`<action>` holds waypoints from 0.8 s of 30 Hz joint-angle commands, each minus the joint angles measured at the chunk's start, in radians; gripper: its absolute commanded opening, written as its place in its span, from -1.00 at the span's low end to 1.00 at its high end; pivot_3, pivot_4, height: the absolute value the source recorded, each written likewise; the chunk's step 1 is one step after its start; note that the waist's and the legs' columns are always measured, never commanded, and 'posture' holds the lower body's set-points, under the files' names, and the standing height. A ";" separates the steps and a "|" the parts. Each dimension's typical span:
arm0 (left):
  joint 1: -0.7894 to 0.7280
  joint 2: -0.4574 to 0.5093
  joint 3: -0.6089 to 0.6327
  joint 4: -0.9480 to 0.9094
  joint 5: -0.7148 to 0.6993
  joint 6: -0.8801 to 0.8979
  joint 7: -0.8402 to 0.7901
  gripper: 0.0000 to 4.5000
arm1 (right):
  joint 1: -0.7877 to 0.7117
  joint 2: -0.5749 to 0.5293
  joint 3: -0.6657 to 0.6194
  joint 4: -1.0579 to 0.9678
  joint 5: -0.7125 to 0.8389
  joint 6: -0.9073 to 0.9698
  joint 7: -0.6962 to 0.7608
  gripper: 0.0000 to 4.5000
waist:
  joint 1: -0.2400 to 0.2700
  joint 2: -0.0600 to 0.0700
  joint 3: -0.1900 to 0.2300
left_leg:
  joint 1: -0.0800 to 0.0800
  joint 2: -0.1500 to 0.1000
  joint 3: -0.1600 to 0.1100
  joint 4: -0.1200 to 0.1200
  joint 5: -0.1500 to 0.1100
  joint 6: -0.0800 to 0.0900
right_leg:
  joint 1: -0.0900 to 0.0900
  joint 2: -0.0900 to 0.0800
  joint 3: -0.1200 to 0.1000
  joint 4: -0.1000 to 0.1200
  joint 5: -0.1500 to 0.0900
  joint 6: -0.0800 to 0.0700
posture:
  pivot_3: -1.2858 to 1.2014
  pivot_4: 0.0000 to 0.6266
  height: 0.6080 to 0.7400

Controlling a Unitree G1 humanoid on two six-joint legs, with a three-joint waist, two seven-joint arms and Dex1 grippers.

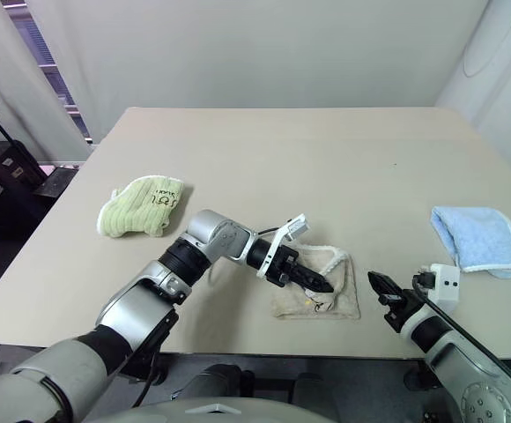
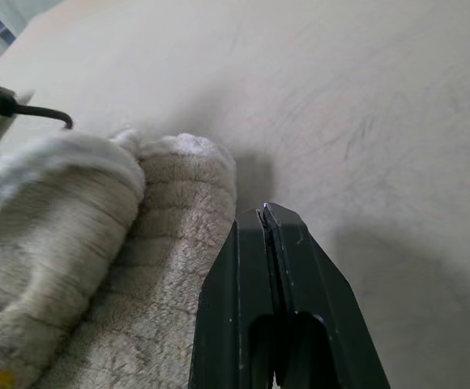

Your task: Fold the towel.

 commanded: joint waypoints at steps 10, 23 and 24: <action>0.056 0.090 0.108 -0.283 -0.007 -0.277 -0.137 0.98 | -0.070 -0.003 -0.125 -0.037 0.168 -0.035 0.011 -1.00 | 0.000 0.003 -0.002 | 0.001 0.000 0.000 0.000 0.000 0.000 | 0.001 0.000 0.000 0.001 0.000 0.000 | 0.03 -1.00 1.00; 0.114 0.319 0.176 -0.416 0.041 -0.488 -0.244 -0.27 | -0.220 -0.271 -0.010 -0.236 0.301 0.005 0.115 -1.00 | -0.001 0.003 -0.001 | 0.002 0.000 0.000 0.001 0.000 0.000 | 0.002 0.000 0.000 0.000 0.000 -0.001 | 0.03 -1.00 1.00; 0.131 0.326 0.162 -0.424 0.053 -0.505 -0.251 -0.44 | -0.238 -0.297 0.022 -0.228 0.289 0.018 0.131 -1.00 | 0.000 0.002 -0.001 | 0.002 0.000 0.000 0.001 0.000 0.000 | 0.002 0.000 0.000 0.000 0.000 -0.001 | 0.03 -1.00 1.00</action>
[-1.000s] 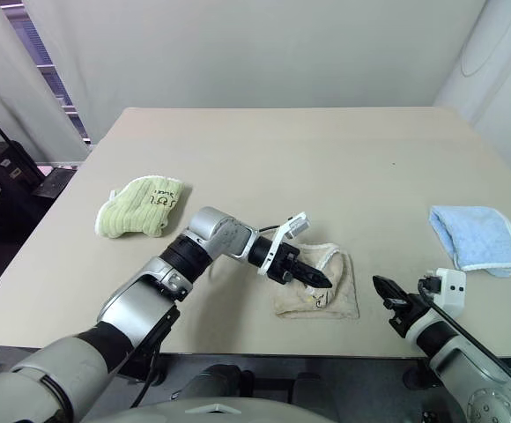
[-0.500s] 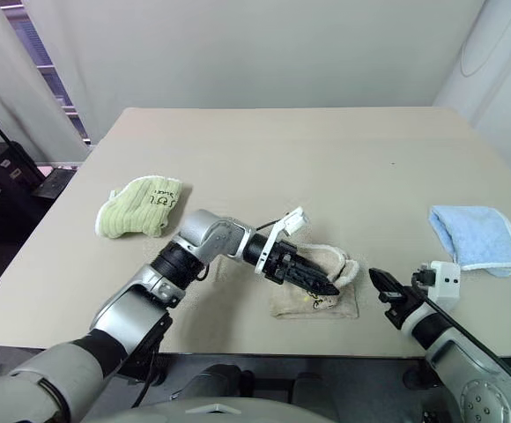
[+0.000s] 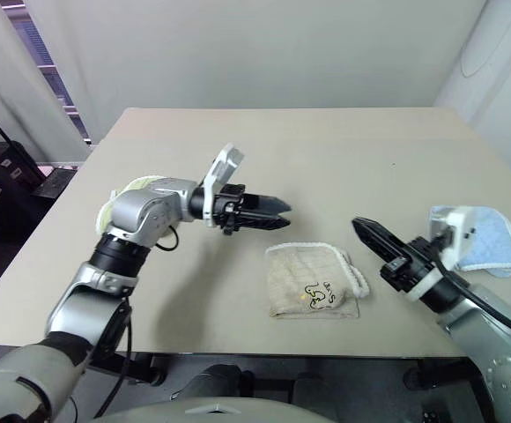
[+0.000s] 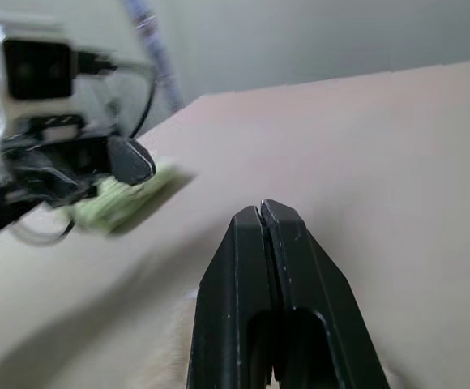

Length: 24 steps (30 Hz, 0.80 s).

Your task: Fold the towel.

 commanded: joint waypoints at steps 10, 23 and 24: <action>0.142 -0.113 -0.186 0.085 0.216 -0.309 0.032 -0.98 | -0.026 -0.092 0.296 0.204 -0.250 -0.030 0.226 -1.00 | 0.003 -0.006 0.000 | -0.001 0.000 0.000 0.003 -0.001 0.001 | 0.001 -0.001 -0.001 -0.001 -0.001 -0.002 | 0.03 -1.00 1.00; 0.159 -0.242 -0.234 0.327 0.365 -0.471 0.085 -0.98 | 0.029 -0.025 0.467 0.397 -0.499 -0.143 0.315 -1.00 | 0.001 -0.008 -0.005 | 0.002 0.000 -0.001 0.009 -0.001 0.001 | 0.006 0.001 -0.002 0.002 0.000 0.000 | 0.03 -1.00 1.00; 0.154 -0.237 -0.224 0.321 0.360 -0.472 0.075 -0.98 | 0.027 -0.023 0.449 0.392 -0.487 -0.139 0.316 -1.00 | 0.001 -0.009 -0.005 | 0.002 0.000 -0.001 0.009 -0.001 0.001 | 0.006 0.001 -0.002 0.002 0.000 0.000 | 0.03 -1.00 1.00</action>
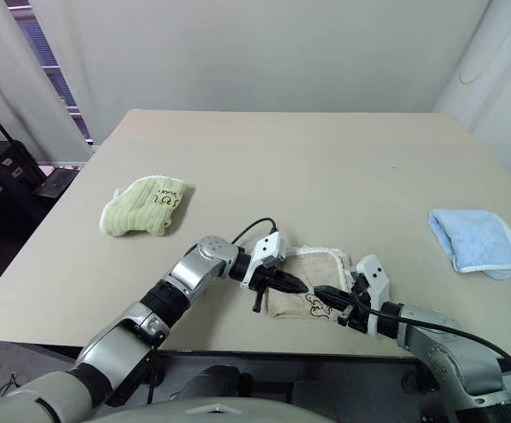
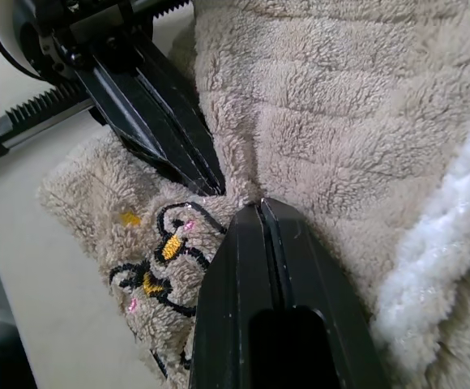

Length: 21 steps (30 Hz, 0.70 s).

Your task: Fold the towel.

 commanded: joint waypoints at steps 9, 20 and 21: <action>-0.037 0.095 0.142 -0.204 -0.103 0.071 -0.075 -1.00 | -0.054 -0.058 -0.269 -0.013 0.275 0.230 0.040 0.35 | -0.001 0.003 0.001 | -0.002 0.000 0.000 0.003 0.000 0.000 | -0.001 0.000 0.000 0.001 0.000 -0.001 | 0.03 -1.00 1.00; 0.065 0.320 0.227 -0.415 -0.176 0.124 -0.121 -1.00 | -0.213 -0.307 -0.284 0.291 0.367 0.646 0.159 0.99 | -0.004 0.005 0.001 | -0.002 0.001 0.001 0.000 0.000 0.001 | -0.003 0.000 0.001 0.000 -0.001 -0.002 | 0.03 -1.00 1.00; 0.077 0.344 0.230 -0.440 -0.193 0.153 -0.138 -1.00 | -0.223 -0.310 -0.274 0.305 0.363 0.662 0.171 0.99 | -0.002 0.005 0.001 | -0.002 0.001 0.001 0.000 0.000 0.001 | -0.003 0.000 0.001 0.000 -0.001 -0.002 | 0.03 -1.00 1.00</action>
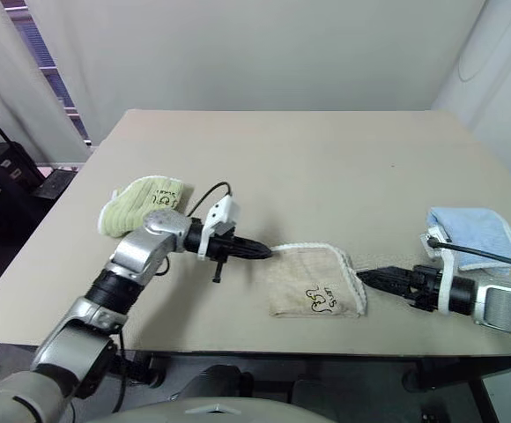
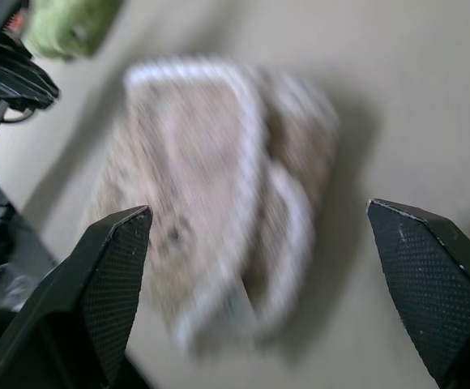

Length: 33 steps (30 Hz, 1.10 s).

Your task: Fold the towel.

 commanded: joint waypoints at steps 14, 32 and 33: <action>0.095 0.029 0.071 -0.169 -0.124 -0.007 -0.015 -1.00 | -0.184 0.122 0.253 0.066 -0.075 0.131 0.080 0.99 | -0.008 0.000 -0.001 | 0.000 0.002 0.001 0.002 -0.001 0.000 | 0.000 0.000 -0.001 0.000 0.000 -0.002 | 0.03 -1.00 1.00; 0.088 0.012 0.064 -0.145 -0.107 -0.044 0.018 -1.00 | -0.300 0.252 0.325 0.149 -0.181 0.157 0.065 -0.07 | -0.048 -0.001 -0.002 | 0.001 0.002 0.001 0.001 -0.001 0.000 | -0.001 0.000 -0.001 0.001 0.002 0.000 | 0.03 -1.00 1.00; 0.086 0.012 0.064 -0.143 -0.106 -0.046 0.018 -1.00 | -0.297 0.255 0.310 0.146 -0.171 0.170 0.065 -0.22 | -0.047 -0.001 -0.002 | 0.001 0.002 0.001 0.001 -0.001 0.000 | -0.001 0.000 -0.001 0.001 0.002 0.000 | 0.03 -1.00 1.00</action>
